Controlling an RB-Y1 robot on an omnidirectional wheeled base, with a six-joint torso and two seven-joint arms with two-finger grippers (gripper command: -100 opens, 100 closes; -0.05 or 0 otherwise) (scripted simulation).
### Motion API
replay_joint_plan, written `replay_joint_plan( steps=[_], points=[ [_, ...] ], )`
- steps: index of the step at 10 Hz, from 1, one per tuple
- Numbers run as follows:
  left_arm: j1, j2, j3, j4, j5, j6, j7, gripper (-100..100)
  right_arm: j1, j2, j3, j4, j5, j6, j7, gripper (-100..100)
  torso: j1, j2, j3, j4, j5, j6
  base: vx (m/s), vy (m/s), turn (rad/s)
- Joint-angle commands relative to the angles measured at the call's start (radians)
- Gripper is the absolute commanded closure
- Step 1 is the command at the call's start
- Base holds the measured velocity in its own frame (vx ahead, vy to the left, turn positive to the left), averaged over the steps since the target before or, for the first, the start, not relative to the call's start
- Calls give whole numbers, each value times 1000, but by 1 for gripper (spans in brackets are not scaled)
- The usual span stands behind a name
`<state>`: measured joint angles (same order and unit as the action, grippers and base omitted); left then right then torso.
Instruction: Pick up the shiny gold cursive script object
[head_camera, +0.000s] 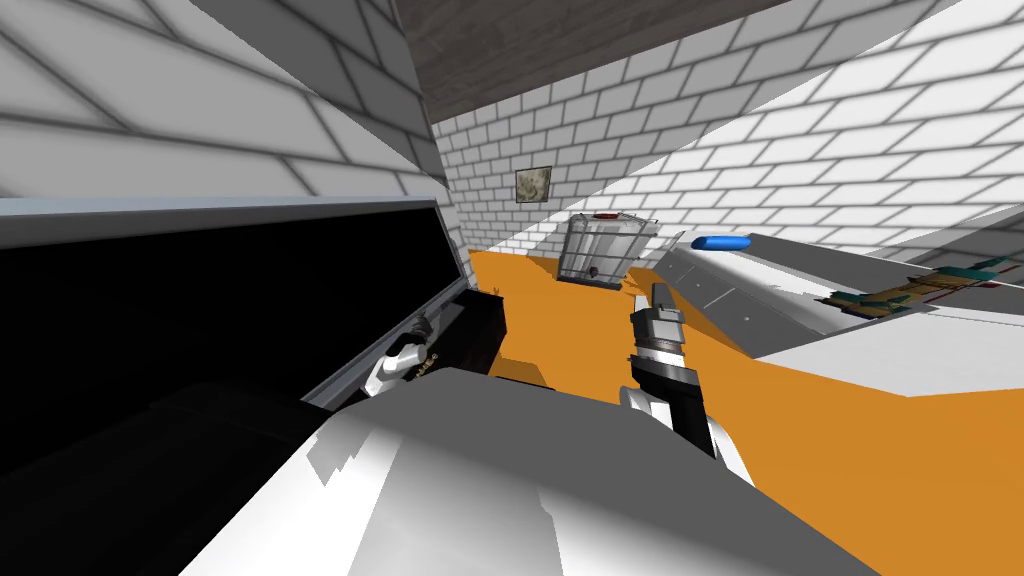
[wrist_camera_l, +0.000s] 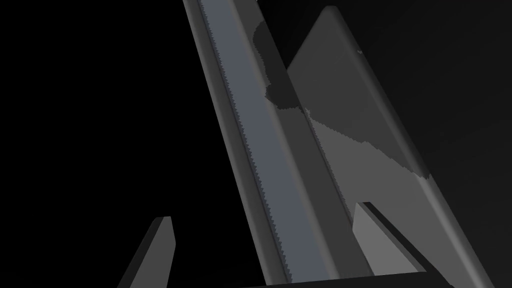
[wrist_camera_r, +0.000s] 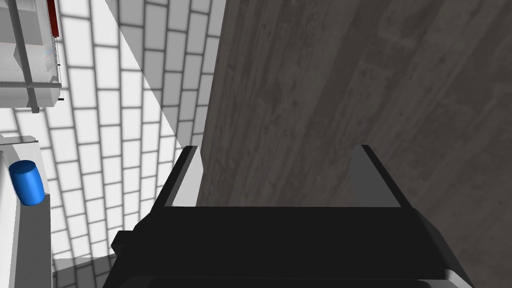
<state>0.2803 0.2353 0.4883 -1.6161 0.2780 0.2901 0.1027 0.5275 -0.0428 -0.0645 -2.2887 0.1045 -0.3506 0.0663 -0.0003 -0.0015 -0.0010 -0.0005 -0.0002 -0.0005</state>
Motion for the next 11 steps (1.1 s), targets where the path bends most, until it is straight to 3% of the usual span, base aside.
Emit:
replay_joint_plan(
  steps=[1, 2, 3, 4, 5, 6, 7, 8, 11],
  points=[
    [-17, 12, 31, 50, 10, 50, 5, -100, 0, 0, 0, 0, 0, 0, 0, 0, 0, 0, 0, 0, 0, 0, 31, 7, -83],
    [-17, 12, 31, 68, 10, 57, 5, -100, 0, 0, 0, 0, 0, 0, 0, 0, 0, 0, 0, 0, 0, 0, 30, 7, -37],
    [-31, 23, 60, 92, 18, 106, 10, -100, 0, 0, 0, 0, 0, 0, 0, 0, 0, 0, 0, 0, 0, 0, 40, 6, -58],
    [-31, 23, 60, 118, 18, 106, 10, -100, 0, 0, 0, 0, 0, 0, 0, 0, 0, 0, 0, 0, 0, 0, 33, 10, -39],
    [-44, 34, 88, 143, 26, 151, 15, -100, 0, 0, 0, 0, 0, 0, 0, 0, 0, 0, 0, 0, 0, 0, 33, 11, -75],
    [-44, 34, 88, 167, 26, 154, 15, -100, 0, 0, 0, 0, 0, 0, 0, 0, 0, 0, 0, 0, 0, 0, 27, 12, -45],
    [-57, 45, 115, 213, 33, 187, 19, -100, 0, 0, 0, 0, 0, 0, 0, 0, 1, 0, 0, 0, 0, 0, 24, 16, -61],
    [-57, 45, 115, 216, 33, 202, 19, -100, 0, 0, 0, 0, 0, 0, 0, 0, 1, 1, 0, 0, 0, 0, 20, 17, -41],
    [-83, 63, 168, 303, 46, 285, 28, -100, 0, 0, 0, 0, 0, 0, 0, 0, 1, 1, 0, 0, 0, 0, 23, 17, -54]
  ],
)
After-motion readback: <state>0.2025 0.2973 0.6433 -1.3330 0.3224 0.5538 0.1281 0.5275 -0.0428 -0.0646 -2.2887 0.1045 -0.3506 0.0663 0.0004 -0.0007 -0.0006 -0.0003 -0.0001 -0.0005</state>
